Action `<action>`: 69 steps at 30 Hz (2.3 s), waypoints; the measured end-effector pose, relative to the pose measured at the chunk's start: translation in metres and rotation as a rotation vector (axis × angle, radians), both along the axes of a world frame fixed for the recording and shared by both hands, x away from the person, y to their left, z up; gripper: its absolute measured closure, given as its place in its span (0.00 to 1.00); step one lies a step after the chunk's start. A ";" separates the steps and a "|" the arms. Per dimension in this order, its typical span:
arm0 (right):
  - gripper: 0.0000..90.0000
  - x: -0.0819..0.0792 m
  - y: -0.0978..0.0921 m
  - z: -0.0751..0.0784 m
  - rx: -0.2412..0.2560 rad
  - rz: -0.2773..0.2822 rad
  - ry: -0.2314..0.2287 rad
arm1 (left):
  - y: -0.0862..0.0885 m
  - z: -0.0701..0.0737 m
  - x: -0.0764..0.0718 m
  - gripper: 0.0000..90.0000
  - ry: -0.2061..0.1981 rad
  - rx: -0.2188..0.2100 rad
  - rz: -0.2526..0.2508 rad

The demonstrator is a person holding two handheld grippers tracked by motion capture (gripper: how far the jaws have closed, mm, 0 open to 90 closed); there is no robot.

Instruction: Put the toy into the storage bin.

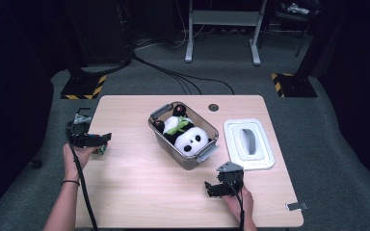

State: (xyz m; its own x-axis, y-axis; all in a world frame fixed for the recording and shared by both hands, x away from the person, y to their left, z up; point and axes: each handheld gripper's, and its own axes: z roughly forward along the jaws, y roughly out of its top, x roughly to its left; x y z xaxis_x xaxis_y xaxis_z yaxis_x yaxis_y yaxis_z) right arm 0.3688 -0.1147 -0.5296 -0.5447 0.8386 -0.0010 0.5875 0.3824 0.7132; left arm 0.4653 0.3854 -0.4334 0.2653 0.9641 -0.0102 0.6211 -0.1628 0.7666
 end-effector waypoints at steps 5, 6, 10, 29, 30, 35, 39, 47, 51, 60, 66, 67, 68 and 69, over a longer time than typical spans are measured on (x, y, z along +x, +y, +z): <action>0.00 0.000 0.000 0.000 0.000 0.000 0.000 | 0.014 -0.020 0.003 0.00 0.021 -0.004 0.040; 0.00 0.000 0.000 0.000 0.000 0.000 0.000 | 0.016 -0.023 0.003 0.00 0.026 -0.003 0.044; 0.00 0.000 0.000 0.000 0.000 0.000 0.000 | 0.022 -0.038 0.007 0.00 0.042 -0.011 0.080; 0.00 0.000 0.000 0.000 0.001 0.001 0.000 | 0.027 -0.071 0.016 0.33 0.083 -0.005 0.094; 0.00 0.000 0.000 0.000 0.000 0.001 0.000 | 0.026 -0.072 0.016 0.34 0.064 -0.006 0.097; 0.00 0.000 0.000 0.000 0.000 0.001 0.000 | 0.026 -0.073 0.014 0.38 0.053 0.006 0.096; 0.00 0.000 0.000 0.000 0.000 0.001 0.000 | 0.025 -0.073 0.014 0.38 0.053 0.007 0.087; 0.00 0.000 0.000 0.000 0.000 0.000 0.000 | 0.015 -0.062 0.009 0.38 0.033 0.012 0.045; 0.00 0.000 0.000 0.000 0.000 0.001 0.000 | 0.006 -0.052 0.005 0.38 0.007 0.027 0.013; 0.00 0.000 0.000 0.000 0.000 0.001 0.000 | -0.011 -0.028 -0.001 0.38 -0.023 0.048 -0.074; 0.00 0.000 0.000 0.000 0.000 0.000 0.000 | -0.019 -0.010 -0.005 0.38 -0.049 0.057 -0.116; 0.00 0.000 0.000 0.000 0.000 0.001 -0.001 | -0.021 -0.007 -0.005 0.38 -0.045 0.058 -0.129; 0.00 0.000 0.000 0.000 0.000 0.001 -0.001 | -0.024 -0.004 -0.006 0.38 -0.044 0.060 -0.136; 0.00 0.000 0.000 0.000 0.000 0.001 0.000 | -0.025 -0.002 -0.006 0.38 -0.047 0.064 -0.145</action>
State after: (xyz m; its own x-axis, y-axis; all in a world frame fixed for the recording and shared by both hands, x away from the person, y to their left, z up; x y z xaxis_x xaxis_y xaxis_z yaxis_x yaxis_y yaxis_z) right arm 0.3690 -0.1146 -0.5297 -0.5453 0.8383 -0.0008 0.5872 0.3826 0.7133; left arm 0.4595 0.3602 -0.4349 0.4003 0.9140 0.0660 0.5509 -0.2976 0.7797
